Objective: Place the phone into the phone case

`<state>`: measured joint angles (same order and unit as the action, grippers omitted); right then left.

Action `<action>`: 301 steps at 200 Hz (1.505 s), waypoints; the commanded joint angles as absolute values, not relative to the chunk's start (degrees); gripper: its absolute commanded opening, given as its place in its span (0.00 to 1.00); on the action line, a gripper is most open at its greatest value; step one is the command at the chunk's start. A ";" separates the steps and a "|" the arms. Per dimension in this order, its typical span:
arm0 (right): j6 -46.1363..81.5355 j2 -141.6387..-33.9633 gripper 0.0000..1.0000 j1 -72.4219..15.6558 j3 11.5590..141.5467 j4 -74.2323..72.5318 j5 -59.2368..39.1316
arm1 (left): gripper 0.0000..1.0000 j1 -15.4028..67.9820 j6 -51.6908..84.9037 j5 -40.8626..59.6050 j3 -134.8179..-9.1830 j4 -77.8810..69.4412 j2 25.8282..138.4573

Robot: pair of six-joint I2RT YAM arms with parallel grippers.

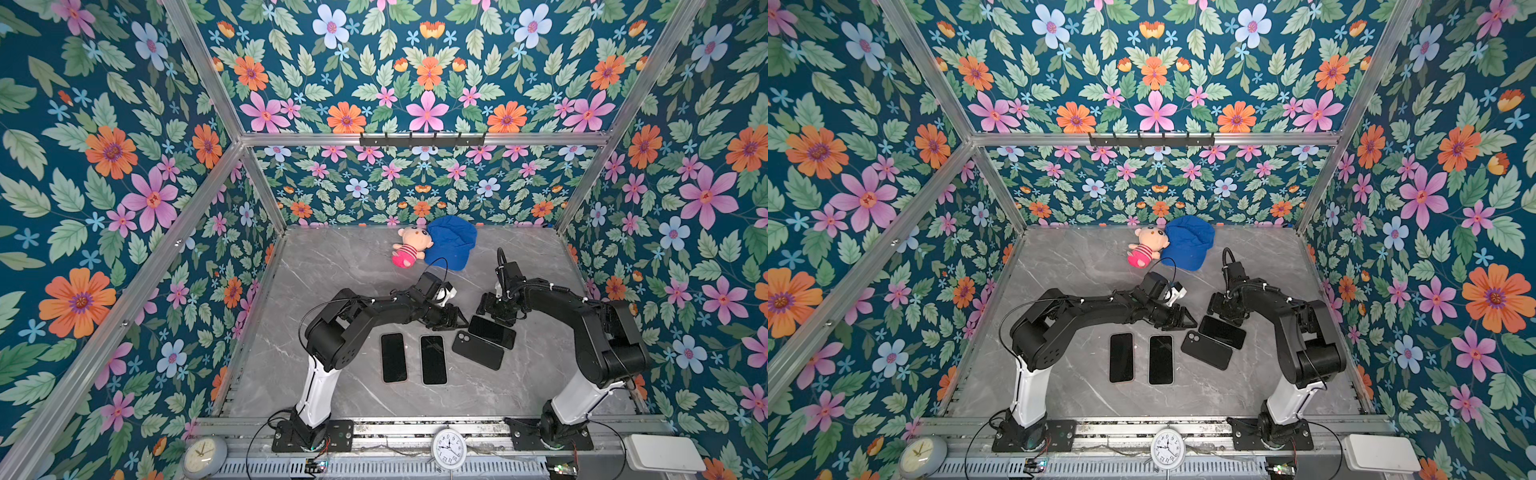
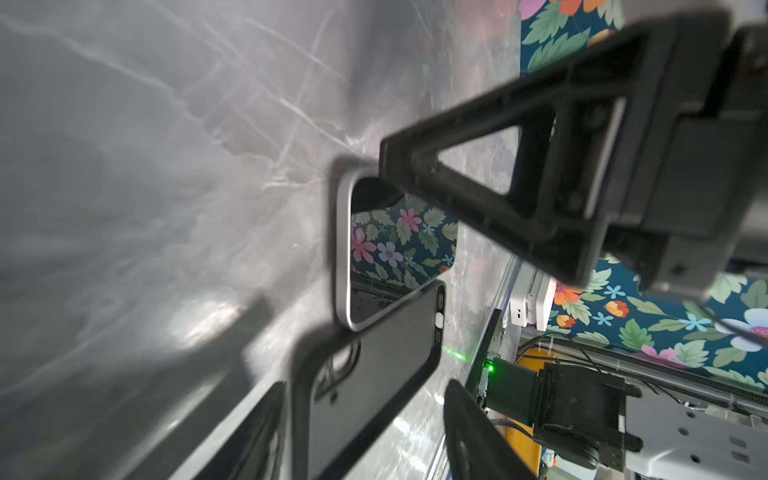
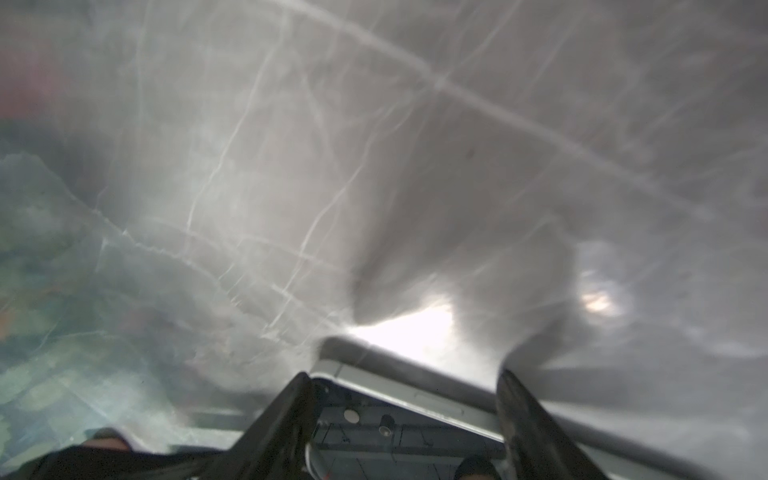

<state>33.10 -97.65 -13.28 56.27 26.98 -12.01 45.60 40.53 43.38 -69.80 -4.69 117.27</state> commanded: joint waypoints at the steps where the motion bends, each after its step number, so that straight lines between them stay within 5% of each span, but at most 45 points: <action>1: 36.83 -97.23 0.70 -14.36 55.29 34.55 -13.22 | 0.61 45.10 40.87 43.25 -68.96 -6.84 116.68; 53: 32.04 -81.70 0.71 -15.03 52.92 47.41 -3.69 | 0.62 44.91 40.47 43.46 -67.16 -6.60 114.38; 80: 31.76 -76.58 0.72 -22.31 49.33 50.07 0.86 | 0.62 44.88 40.12 43.85 -67.39 -6.25 114.26; 167: 27.70 -96.83 0.84 -41.44 60.13 55.35 15.89 | 0.62 42.52 39.11 43.63 -63.97 -5.36 111.87; 229: 26.93 -101.43 0.82 -38.17 64.36 51.35 21.18 | 0.62 40.82 39.06 43.59 -61.80 -5.70 110.31; 301: 24.70 -107.32 0.79 -26.24 70.39 41.98 14.58 | 0.62 40.85 40.01 43.59 -61.06 -7.56 110.89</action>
<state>25.10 -105.25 -28.84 68.03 46.11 17.43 40.82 40.07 43.33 -60.80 -5.80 110.54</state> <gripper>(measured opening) 0.797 0.618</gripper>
